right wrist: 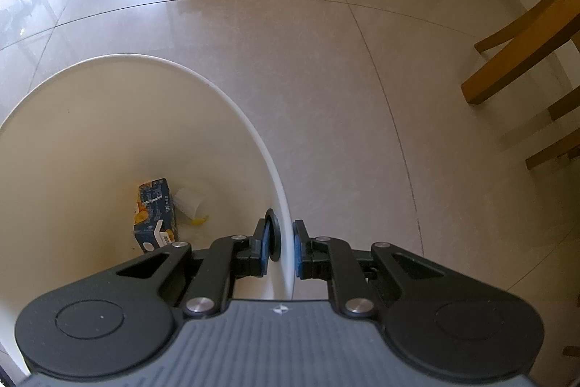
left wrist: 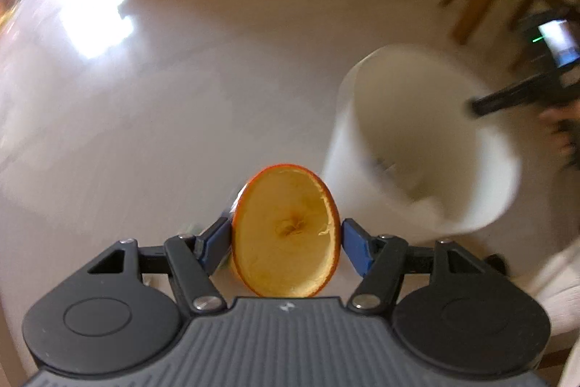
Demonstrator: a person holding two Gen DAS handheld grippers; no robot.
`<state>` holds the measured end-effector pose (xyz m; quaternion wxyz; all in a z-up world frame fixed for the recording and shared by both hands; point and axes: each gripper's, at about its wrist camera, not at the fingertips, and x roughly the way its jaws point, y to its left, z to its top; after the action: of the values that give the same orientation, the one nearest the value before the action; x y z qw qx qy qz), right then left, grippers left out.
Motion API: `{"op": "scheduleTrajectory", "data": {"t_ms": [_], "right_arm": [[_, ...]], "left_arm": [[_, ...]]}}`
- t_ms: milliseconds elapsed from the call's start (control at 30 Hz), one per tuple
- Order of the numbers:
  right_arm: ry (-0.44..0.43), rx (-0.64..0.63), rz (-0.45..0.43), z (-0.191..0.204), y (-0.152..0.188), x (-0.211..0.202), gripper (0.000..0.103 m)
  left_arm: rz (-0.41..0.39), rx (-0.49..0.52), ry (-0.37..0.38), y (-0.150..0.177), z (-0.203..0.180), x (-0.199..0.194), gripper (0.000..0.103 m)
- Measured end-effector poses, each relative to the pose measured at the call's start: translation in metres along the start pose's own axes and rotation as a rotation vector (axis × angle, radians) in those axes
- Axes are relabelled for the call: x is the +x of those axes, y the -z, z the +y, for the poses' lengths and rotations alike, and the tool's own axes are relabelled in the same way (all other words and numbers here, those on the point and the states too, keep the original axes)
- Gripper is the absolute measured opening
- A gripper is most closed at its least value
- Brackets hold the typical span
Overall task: Collect trash
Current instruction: 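Carry the orange peel over the bin and open the left gripper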
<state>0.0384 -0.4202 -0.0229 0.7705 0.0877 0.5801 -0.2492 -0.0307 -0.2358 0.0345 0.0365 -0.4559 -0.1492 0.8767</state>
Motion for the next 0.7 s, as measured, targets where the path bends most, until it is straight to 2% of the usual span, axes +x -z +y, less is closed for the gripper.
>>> {"op": "scheduleTrajectory", "data": {"t_ms": [100,200,333,533,700], "right_arm": [[-0.003,-0.001,0.000,0.000,0.001,0.000,0.016],[-0.003,-0.002,0.002,-0.001,0.000,0.000,0.016],[-0.006,-0.008,-0.001,0.000,0.001,0.000,0.016],[-0.020,0.006,0.004,-0.003,0.000,0.000,0.016],[-0.018,0.000,0.005,-0.001,0.000,0.000,0.016]], "left_arm": [[-0.046,0.057,0.051,-0.028,-0.031,-0.011,0.067],[-0.069,0.084,0.061,-0.047,-0.057,-0.006,0.068],[-0.077,0.109,0.048,-0.057,-0.079,0.010,0.078],[-0.101,0.057,0.087,-0.051,-0.075,0.011,0.080],[-0.098,0.029,0.049,-0.028,-0.058,0.015,0.080]]}}
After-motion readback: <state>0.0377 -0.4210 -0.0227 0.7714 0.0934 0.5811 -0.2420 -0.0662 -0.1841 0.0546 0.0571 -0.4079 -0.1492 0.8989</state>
